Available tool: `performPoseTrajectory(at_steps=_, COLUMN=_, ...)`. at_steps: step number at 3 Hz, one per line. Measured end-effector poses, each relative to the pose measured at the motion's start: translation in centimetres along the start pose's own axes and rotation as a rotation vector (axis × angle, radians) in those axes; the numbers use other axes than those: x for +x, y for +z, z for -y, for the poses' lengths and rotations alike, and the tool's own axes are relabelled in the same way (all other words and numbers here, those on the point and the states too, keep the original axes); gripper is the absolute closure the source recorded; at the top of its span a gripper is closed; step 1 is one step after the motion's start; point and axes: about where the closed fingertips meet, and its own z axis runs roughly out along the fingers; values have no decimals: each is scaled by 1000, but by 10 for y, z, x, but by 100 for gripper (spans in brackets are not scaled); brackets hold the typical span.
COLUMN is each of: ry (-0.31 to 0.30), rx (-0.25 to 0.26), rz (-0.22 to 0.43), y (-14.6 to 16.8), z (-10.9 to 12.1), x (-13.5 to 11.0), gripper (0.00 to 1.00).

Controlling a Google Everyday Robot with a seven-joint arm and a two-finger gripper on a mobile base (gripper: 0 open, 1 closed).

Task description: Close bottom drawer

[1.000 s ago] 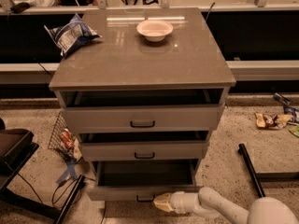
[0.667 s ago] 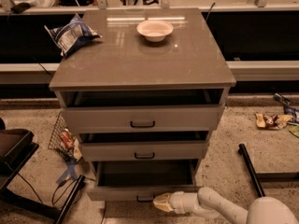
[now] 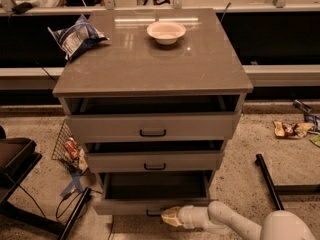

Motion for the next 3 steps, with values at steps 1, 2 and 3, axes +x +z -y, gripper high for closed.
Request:
performPoseTrajectory(at_steps=1, ry=-4, rx=36, rz=-2, y=2, z=29, x=-5, gripper=100)
performPoseTrajectory(at_steps=2, ry=-3, rx=38, rz=-2, y=1, z=31, x=-5, gripper=100)
performPoseTrajectory(at_steps=3, ry=19, rx=87, rz=-10, y=-6, z=92, x=-14, gripper=100)
